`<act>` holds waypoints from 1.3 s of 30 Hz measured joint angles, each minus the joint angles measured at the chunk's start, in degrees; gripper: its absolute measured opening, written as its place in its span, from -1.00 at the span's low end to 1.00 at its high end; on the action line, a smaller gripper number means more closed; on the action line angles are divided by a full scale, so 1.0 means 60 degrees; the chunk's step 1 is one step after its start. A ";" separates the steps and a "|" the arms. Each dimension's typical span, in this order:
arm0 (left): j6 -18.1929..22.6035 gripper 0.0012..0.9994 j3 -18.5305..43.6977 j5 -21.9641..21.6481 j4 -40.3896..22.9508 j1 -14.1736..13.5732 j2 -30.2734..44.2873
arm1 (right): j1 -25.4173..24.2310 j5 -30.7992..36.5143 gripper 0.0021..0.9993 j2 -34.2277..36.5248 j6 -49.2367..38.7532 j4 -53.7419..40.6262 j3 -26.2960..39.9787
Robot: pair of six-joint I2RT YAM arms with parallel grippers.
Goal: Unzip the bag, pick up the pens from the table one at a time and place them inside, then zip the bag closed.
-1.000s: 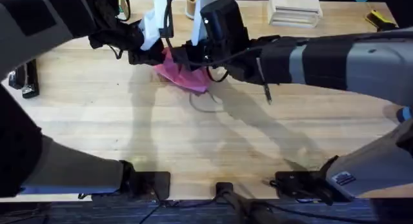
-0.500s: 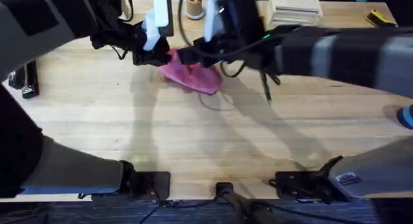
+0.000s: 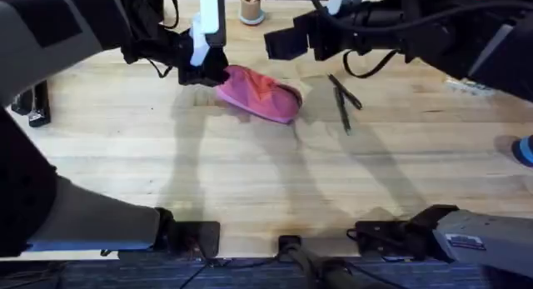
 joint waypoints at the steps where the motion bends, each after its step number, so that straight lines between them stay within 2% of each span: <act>1: 0.0000 -0.92 0.0002 0.0000 0.0000 0.0000 -0.0002 | -0.0007 0.0000 0.99 0.0004 -0.0005 -0.0141 0.0000; 14: -0.0031 -0.92 0.0000 0.0036 0.0000 0.0000 -0.0004 | 0.0027 -0.0004 1.00 0.0004 -0.0036 -0.1395 0.0299; 22: -0.0033 -0.92 0.0000 0.0699 -0.0053 0.0025 -0.0004 | 0.0040 -0.0007 1.00 0.0004 -0.0065 -0.2670 0.1110; 29: -0.0033 -0.92 0.0000 0.1221 -0.0880 0.0025 0.0000 | 0.0040 -0.0011 1.00 0.0004 -0.0066 -0.3270 0.1173; 39: -0.0036 -0.92 0.0000 0.1359 -0.2203 0.0025 0.0000 | 0.0040 -0.0011 1.00 0.0004 -0.0066 -0.3422 0.1177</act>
